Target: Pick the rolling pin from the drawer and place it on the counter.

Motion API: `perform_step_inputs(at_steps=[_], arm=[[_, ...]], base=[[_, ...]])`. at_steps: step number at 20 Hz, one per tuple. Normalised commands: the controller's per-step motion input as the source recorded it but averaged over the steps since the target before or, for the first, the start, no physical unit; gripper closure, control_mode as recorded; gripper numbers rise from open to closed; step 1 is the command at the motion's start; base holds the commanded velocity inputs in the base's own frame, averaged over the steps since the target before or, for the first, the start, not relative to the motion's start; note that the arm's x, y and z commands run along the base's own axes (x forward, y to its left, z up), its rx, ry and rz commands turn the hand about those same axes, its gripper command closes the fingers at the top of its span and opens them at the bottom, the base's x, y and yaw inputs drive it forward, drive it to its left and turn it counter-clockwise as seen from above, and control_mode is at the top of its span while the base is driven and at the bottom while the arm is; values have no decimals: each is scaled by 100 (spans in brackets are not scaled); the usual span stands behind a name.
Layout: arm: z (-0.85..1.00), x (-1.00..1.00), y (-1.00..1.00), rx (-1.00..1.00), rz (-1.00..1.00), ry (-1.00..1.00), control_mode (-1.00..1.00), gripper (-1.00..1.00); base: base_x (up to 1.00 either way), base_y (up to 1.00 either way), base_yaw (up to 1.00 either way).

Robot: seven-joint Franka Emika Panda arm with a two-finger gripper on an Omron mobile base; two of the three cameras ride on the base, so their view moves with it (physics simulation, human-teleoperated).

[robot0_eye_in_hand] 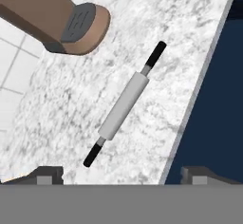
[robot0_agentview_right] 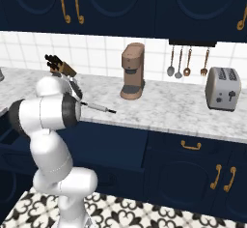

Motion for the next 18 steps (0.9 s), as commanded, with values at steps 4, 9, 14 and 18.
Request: perform_step_inputs(at_steps=[4,9,14,18], arm=[[96,-100,0,0,-1,-11,-100,-100],[100,-100,0,0,-2,-11,-100,-100],[93,-99,0,0,0,-1,-100,-100],[34,-64,5,0,1,0,-100,-100]], base=[[0,0,0],[0,0,0],[0,0,0],[0,0,0]])
